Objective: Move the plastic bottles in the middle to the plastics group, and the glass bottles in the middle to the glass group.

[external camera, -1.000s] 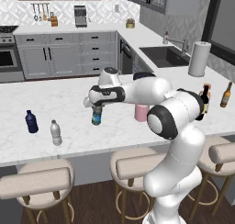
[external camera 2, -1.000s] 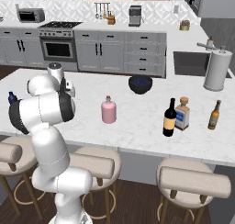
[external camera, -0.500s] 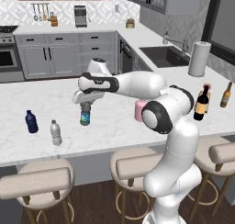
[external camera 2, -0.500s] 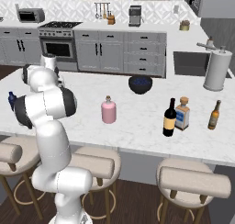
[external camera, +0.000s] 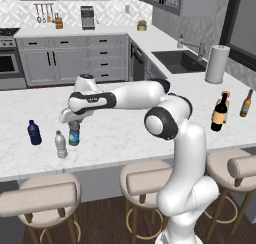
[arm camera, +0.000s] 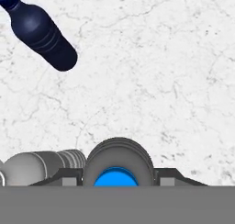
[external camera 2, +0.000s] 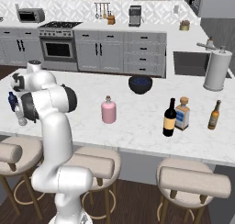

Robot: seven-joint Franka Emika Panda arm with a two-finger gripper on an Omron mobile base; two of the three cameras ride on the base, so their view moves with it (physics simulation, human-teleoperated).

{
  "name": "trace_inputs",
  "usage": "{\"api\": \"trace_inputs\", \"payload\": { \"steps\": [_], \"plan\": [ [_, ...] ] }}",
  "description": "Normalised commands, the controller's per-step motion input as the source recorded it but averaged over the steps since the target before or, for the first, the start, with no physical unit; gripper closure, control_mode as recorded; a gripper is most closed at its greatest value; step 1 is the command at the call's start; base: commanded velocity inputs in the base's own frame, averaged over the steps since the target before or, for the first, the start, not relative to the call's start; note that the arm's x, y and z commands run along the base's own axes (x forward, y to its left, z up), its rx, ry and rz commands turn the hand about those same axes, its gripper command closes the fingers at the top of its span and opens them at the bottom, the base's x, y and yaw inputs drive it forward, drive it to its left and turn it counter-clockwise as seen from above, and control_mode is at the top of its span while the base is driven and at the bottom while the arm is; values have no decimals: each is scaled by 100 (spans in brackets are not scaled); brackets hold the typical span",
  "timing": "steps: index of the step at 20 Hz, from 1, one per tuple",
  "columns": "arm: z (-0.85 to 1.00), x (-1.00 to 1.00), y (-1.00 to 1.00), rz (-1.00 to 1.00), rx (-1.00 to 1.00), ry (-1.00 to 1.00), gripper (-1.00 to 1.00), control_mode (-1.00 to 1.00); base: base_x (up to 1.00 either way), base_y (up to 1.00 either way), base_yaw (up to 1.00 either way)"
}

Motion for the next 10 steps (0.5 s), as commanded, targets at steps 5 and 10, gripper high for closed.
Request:
{"api": "trace_inputs", "payload": {
  "steps": [5, 10],
  "plan": [
    [-3, 0, 24, 0, -7, 0, 100, -100, 0, 0, 0],
    [-1, 5, 0, 0, -11, 0, 100, -100, 0, 0, 0]
  ]
}}
